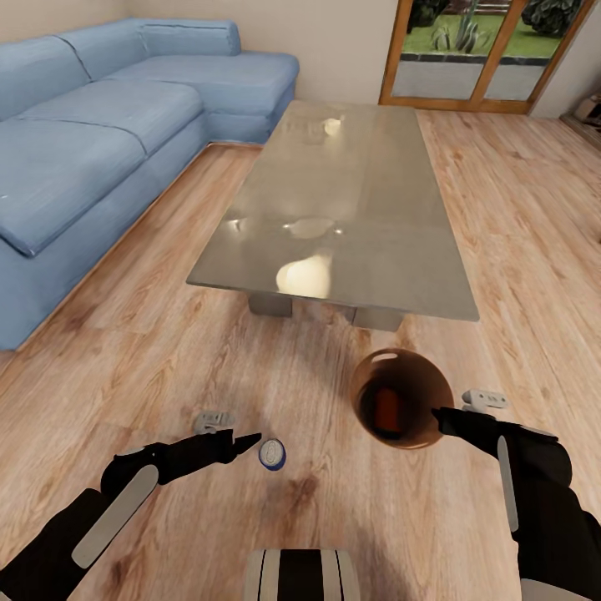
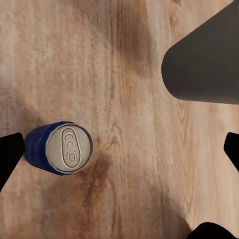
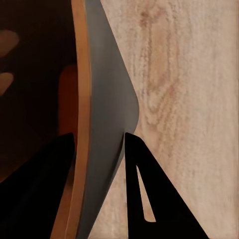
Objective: Put the three can of soda from the living room inside the tash can in the kitchen.
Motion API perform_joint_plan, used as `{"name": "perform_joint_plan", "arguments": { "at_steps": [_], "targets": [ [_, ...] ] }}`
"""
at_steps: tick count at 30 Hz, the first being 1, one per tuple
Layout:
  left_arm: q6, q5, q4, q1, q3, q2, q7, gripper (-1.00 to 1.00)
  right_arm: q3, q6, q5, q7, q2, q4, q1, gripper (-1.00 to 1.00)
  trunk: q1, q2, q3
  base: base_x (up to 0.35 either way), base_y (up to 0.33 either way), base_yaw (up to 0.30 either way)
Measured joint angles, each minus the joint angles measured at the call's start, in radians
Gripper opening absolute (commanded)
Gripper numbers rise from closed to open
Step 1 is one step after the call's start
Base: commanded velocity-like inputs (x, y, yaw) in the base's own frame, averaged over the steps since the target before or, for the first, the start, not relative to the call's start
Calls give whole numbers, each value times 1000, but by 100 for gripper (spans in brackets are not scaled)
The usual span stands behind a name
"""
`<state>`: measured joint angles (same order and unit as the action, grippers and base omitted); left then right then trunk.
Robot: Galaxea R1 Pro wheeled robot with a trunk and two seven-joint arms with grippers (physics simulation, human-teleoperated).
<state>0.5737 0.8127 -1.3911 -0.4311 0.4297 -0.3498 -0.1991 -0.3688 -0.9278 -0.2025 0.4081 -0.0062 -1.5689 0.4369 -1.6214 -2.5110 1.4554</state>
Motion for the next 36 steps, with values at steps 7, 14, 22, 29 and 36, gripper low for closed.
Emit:
{"name": "perform_joint_plan", "arguments": {
  "at_steps": [7, 14, 22, 29, 36],
  "targets": [
    [-1, 1, 4, 0, 0, 1, 2, 100, 0, -1, 4, 0, 0, 0, 0, -100, 0, 0, 0, 155, 0, 0],
    [-2, 0, 4, 0, 0, 1, 1, 100, 0, 0, 9, 1, 1, 0, 0, -100, 0, 0, 0, 8, 0, -89],
    [-2, 0, 4, 0, 0, 1, 1, 100, 0, 3, 3, 0, 3, 0, 0, -100, 0, 0, -3, 0, 0, -226],
    [-2, 0, 4, 0, 0, 1, 1, 100, 0, -2, -2, 0, 2, 0, 0, -100, 0, 0, -4, 0, 0, -168],
    [-2, 0, 4, 0, 0, 0, 1, 100, 0, -6, 3, 0, 2, 0, 0, -100, 0, 0, -4, 0, 0, -19]
  ]
}}
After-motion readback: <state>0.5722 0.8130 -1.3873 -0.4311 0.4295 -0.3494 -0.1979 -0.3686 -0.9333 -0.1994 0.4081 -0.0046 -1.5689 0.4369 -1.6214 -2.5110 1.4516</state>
